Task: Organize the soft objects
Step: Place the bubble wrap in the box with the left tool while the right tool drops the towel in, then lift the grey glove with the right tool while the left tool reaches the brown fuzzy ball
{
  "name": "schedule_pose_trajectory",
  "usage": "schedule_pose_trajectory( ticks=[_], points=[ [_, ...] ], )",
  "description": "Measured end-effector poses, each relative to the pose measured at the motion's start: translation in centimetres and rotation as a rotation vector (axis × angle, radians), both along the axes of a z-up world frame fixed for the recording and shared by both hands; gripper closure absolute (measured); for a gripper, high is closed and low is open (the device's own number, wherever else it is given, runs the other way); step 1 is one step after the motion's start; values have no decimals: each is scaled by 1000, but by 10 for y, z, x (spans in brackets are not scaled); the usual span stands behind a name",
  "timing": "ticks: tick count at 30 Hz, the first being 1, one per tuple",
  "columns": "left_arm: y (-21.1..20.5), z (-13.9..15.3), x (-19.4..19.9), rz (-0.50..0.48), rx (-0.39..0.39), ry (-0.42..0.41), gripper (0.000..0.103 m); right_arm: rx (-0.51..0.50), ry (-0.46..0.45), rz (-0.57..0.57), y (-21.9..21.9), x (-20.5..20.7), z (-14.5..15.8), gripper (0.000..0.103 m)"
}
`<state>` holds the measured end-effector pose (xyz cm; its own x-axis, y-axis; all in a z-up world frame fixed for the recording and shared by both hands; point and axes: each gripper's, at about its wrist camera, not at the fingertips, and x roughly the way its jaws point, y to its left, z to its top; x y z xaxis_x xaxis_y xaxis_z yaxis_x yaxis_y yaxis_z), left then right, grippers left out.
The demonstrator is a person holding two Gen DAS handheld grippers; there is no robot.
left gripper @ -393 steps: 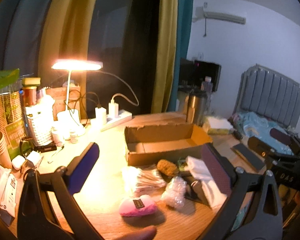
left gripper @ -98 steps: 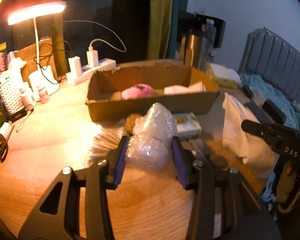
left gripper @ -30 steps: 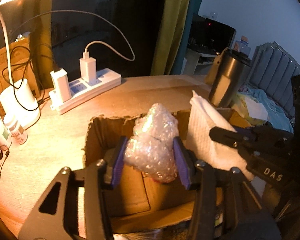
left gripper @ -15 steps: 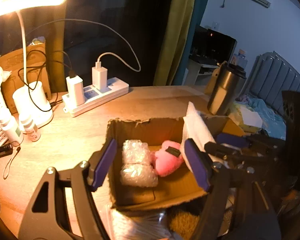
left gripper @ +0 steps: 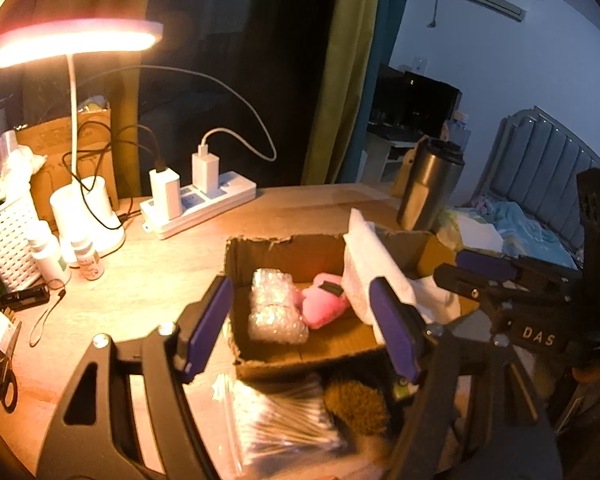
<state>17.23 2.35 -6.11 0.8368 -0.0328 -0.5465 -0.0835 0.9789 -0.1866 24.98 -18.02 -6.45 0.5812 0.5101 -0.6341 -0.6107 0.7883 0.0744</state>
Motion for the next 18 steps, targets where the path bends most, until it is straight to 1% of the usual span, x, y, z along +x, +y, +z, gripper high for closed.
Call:
schedule_pose_trajectory(
  ticks=[7,18],
  points=[
    [-5,0,-24,-12,5,-5,30,12,-22,-16,-10,-27,7,58],
    [-9,-4,-56,-32,-1,-17,30,12,-25,-67,-27,-63,3,58]
  ],
)
